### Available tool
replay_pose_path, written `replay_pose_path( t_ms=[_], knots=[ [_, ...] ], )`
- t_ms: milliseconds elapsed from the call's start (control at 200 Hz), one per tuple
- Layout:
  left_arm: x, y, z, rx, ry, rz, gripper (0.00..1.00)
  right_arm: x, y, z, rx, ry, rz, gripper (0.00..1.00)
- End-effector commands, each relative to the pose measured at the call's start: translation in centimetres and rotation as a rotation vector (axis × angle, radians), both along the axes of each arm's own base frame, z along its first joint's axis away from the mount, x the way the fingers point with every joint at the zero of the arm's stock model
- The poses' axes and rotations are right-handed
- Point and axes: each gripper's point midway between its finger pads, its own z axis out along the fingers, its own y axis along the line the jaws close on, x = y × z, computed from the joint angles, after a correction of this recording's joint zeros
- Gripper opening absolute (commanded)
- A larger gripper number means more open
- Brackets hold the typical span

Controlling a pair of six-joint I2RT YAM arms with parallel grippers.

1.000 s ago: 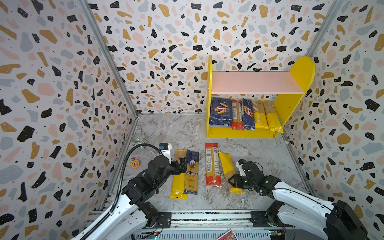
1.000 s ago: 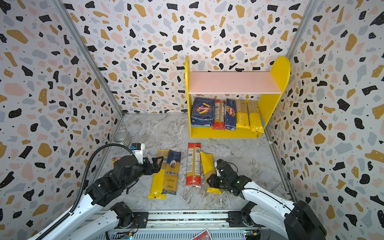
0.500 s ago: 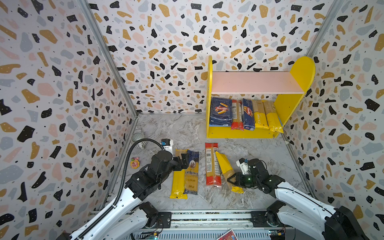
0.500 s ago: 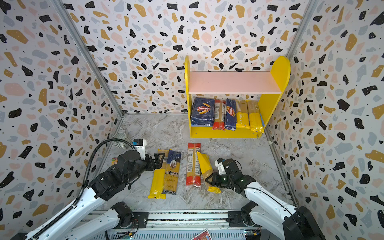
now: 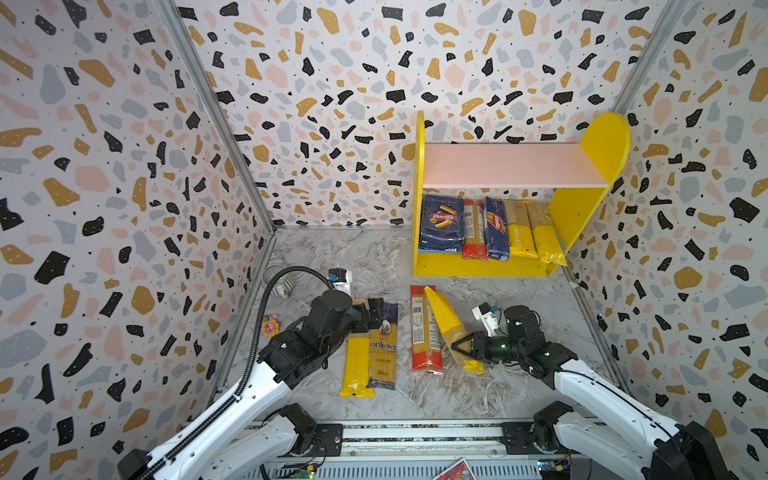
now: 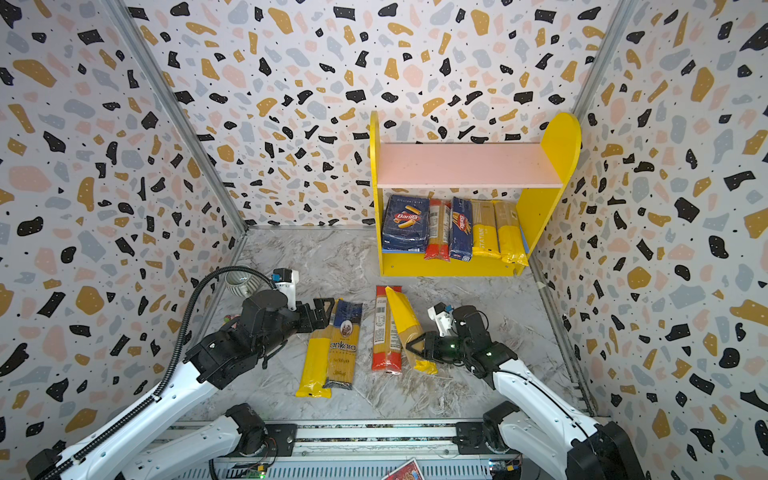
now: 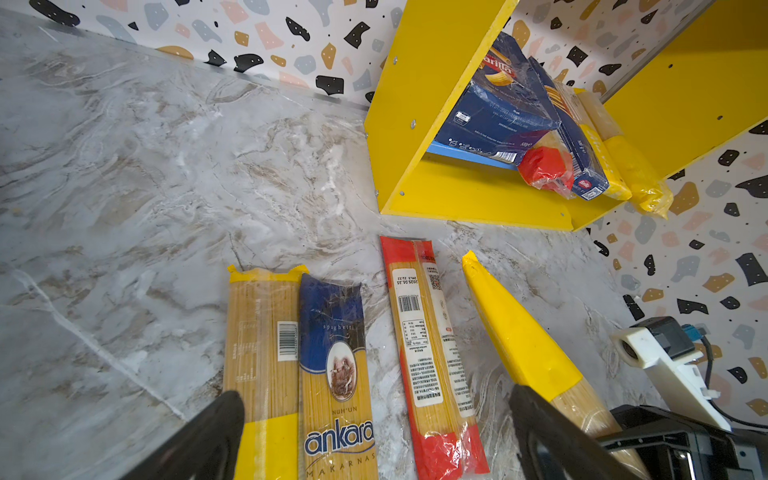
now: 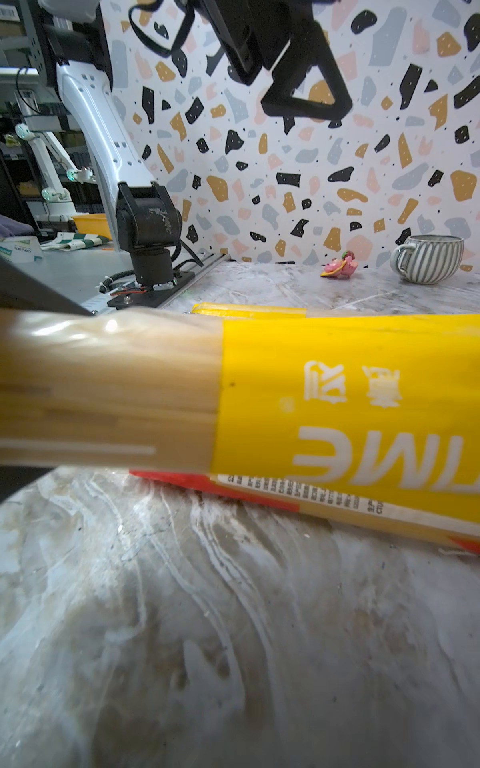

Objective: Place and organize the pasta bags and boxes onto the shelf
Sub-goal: 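Lift the Pastatime bag with the right gripper toward the yellow shelf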

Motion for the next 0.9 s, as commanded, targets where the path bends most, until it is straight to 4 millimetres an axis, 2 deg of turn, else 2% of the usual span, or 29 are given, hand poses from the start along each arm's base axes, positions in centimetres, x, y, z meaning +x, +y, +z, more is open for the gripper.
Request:
replay_pose_path(
  t_ms=[0,130,531,646,896],
  knots=[
    [0.7,-0.3,1.9,-0.007,-0.052,-0.002,0.99,1.4,1.4,7.8,0.158,-0.231,0.061,0.12],
    [1.0,-0.6,2.0,-0.005,-0.051,-0.007,0.99,1.5,1.3,9.1,0.19,-0.24,0.066,0.12],
    [1.8,-1.6,2.0,0.025,-0.045,-0.039,0.99,1.8,0.4,15.8,0.223,-0.352,0.054,0.11],
    [2.1,-2.1,1.9,0.026,-0.037,-0.051,0.99,1.7,0.3,18.2,0.236,-0.391,0.059,0.11],
    [2.4,-2.6,3.3,0.019,-0.051,-0.064,0.99,1.7,-0.6,24.1,0.234,-0.52,0.04,0.11]
  ],
)
